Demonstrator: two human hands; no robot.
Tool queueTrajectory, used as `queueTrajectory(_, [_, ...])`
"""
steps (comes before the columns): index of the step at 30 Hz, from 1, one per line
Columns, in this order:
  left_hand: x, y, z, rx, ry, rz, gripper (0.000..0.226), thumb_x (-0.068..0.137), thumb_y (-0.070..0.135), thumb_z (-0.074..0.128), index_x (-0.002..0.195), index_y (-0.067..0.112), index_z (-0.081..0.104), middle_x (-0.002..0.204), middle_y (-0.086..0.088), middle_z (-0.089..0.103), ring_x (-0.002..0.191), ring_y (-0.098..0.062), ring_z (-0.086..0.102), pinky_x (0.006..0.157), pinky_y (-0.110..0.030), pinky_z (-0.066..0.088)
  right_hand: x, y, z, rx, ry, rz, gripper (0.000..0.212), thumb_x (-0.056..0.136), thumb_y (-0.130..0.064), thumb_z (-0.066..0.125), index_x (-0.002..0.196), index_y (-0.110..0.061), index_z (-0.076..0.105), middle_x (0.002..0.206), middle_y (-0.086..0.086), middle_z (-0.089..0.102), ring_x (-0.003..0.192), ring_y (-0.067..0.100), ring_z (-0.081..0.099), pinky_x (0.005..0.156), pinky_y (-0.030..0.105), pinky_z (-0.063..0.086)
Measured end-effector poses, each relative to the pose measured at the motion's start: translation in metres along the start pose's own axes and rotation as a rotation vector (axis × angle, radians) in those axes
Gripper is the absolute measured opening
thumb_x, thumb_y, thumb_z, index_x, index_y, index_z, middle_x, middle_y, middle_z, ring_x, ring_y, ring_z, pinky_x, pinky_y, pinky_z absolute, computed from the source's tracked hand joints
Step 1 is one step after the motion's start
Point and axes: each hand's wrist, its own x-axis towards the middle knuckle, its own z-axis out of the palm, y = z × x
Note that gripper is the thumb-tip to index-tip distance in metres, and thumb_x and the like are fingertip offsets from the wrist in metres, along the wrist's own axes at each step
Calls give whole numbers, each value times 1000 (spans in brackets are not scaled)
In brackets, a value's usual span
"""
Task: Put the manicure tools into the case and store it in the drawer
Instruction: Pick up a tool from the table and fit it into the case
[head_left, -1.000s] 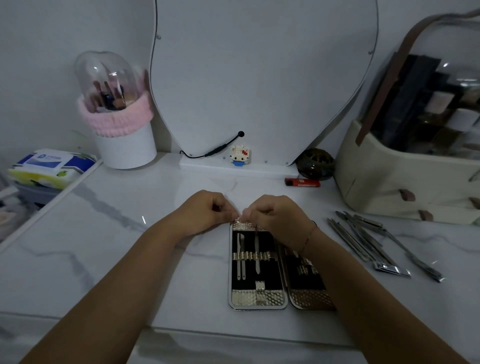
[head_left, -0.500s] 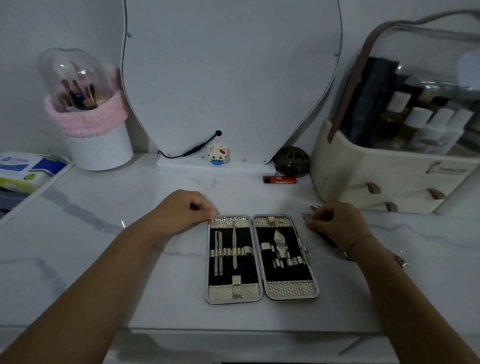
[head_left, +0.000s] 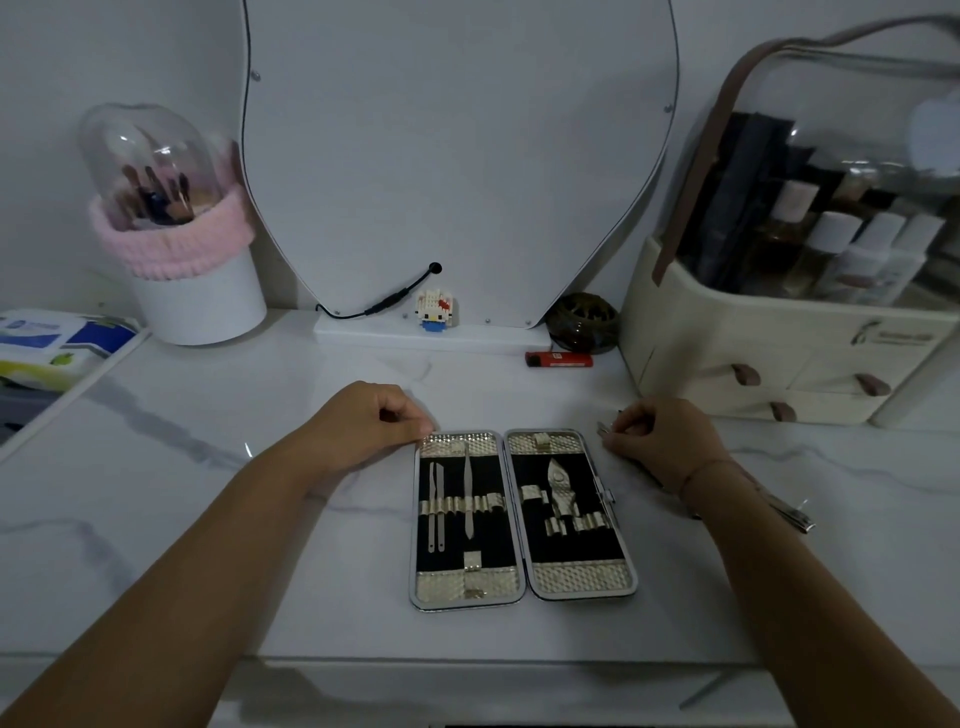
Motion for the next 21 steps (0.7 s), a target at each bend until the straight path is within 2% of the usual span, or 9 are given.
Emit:
queueTrajectory(10, [1, -2, -1, 19, 2, 6, 8, 78, 20, 76, 71, 24, 75, 78, 3, 71, 78, -11, 63, 79, -27, 46, 0, -4, -1, -22, -14, 19, 13, 74, -26, 72, 67, -20, 63, 70, -4, 58, 72, 15, 54, 69, 24, 38])
queueTrajectory(16, [1, -1, 0, 19, 8, 7, 6, 78, 20, 76, 73, 23, 75, 77, 4, 71, 78, -10, 63, 80, -27, 46, 0, -6, -6, -7, -74, 0, 22, 77, -25, 70, 59, -19, 60, 58, -11, 53, 58, 1, 47, 68, 24, 37])
queueTrajectory(21, [0, -1, 0, 16, 6, 2, 3, 78, 18, 75, 75, 19, 76, 78, 3, 72, 77, -8, 64, 79, -25, 47, 2, -5, -6, 10, -66, 7, 21, 75, -26, 72, 60, -22, 57, 62, -11, 53, 61, 5, 49, 65, 23, 37])
